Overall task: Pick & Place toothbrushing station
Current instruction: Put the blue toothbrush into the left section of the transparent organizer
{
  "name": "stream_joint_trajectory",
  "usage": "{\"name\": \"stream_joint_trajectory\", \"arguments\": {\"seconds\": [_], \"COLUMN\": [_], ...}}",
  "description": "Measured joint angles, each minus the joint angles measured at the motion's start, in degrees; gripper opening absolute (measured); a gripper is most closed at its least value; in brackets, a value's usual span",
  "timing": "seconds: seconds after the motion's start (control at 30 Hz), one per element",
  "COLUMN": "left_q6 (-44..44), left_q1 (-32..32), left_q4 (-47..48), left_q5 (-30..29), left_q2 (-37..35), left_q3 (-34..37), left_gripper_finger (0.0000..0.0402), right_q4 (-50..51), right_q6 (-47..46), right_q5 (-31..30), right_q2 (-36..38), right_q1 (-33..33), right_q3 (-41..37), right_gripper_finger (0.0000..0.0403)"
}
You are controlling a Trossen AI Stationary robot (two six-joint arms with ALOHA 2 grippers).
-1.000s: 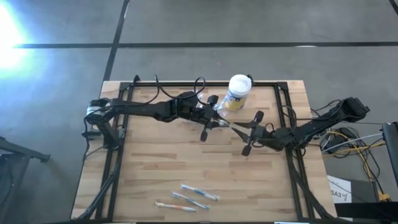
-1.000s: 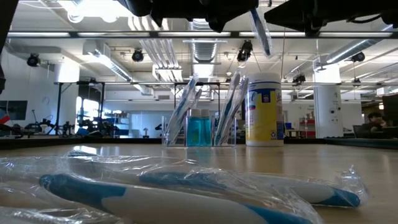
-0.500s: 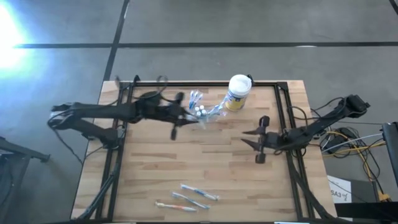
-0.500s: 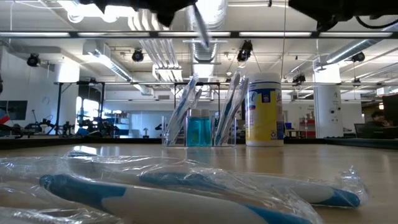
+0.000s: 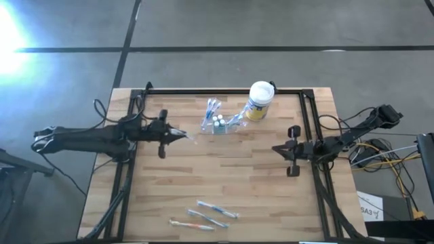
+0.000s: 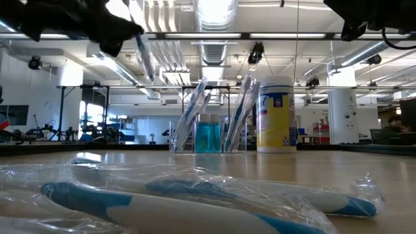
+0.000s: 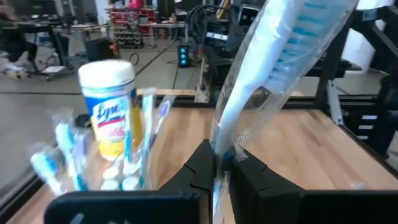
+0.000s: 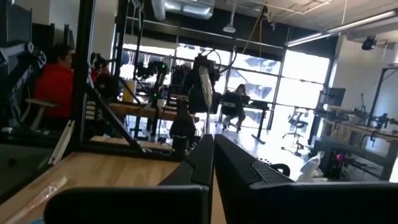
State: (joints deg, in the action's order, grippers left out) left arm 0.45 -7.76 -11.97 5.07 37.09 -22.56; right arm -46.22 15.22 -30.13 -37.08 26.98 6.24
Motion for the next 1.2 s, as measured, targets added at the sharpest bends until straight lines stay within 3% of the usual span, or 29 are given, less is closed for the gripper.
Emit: {"name": "stream_joint_trajectory", "arguments": {"seconds": [0.4, 0.67, 0.8, 0.97, 1.2], "left_q6": [0.26, 1.32, 2.91, 3.93, 3.26], "left_q1": [-0.03, -1.44, -4.19, -9.49, -12.91], "left_q4": [-0.07, -0.64, 0.8, 4.8, 3.98], "left_q5": [-2.51, -4.8, -6.35, -6.55, -6.06], "left_q2": [-6.0, -4.07, 1.95, 14.62, 31.04], "left_q3": [7.42, 2.11, -5.47, -14.22, -18.35], "left_gripper_finger": [0.0024, 0.0024, 0.0024, 0.0024, 0.0024], "right_q4": [0.34, 0.4, 0.27, 0.21, 0.28], "right_q6": [1.07, 1.29, 1.53, 1.46, 1.36], "right_q5": [0.04, 0.0, 0.01, -0.02, 0.0], "right_q2": [1.88, 1.83, 1.8, 1.83, 1.81], "right_q1": [0.0, -0.04, -0.31, -0.94, -0.94], "right_q3": [-2.16, -1.84, -1.82, -1.49, -1.49], "right_gripper_finger": [0.0008, 0.0008, 0.0008, 0.0008, 0.0008]}}
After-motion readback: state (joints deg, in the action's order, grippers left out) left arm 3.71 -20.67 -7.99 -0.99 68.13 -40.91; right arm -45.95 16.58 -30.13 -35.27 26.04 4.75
